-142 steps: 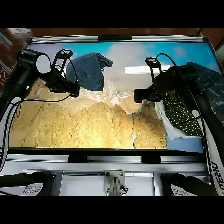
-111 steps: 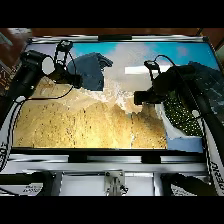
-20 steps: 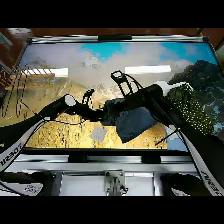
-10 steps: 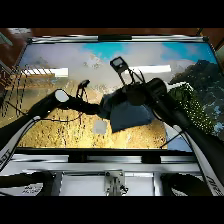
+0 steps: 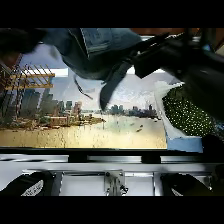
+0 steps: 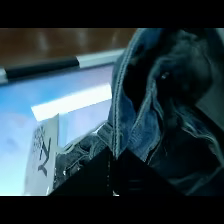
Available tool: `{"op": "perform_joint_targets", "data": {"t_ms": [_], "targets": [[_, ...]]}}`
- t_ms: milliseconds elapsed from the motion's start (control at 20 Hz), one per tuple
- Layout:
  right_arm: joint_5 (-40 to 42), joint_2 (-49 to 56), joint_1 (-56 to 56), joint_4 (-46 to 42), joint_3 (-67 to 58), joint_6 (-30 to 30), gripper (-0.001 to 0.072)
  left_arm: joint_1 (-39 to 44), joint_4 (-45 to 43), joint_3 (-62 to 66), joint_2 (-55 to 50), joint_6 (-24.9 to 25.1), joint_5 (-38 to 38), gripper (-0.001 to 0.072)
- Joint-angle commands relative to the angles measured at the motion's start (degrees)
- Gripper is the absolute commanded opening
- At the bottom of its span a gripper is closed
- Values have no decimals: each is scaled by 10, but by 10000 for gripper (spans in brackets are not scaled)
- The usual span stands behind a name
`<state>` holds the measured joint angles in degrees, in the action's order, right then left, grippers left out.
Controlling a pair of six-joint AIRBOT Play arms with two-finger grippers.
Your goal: Fold the shirts.
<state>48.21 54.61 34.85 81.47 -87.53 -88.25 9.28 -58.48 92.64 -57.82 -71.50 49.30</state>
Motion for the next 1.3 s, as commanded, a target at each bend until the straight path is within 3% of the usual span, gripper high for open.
{"op": "perform_joint_targets", "data": {"t_ms": [0, 250, 400, 800, 1100, 1250], "targets": [[41, -54, 0, 1, -9, 38, 91, -28, -45, 67, 54, 2, 35, 45], [160, -58, 0, 21, -9, 38, 92, -33, -95, 67, 60, -2, 103, 46], [228, -58, 0, -6, -9, 37, 92, -33, -152, 67, 59, 25, 158, 46], [108, -59, 0, 12, -11, 16, 92, 21, -151, 67, 60, 52, 324, 46], [108, -60, 0, 9, -61, -19, 92, 48, -150, 62, 61, -10, 484, 46], [91, -60, 0, 9, -66, -37, 92, 49, -84, 30, 66, -20, 519, 46]]}}
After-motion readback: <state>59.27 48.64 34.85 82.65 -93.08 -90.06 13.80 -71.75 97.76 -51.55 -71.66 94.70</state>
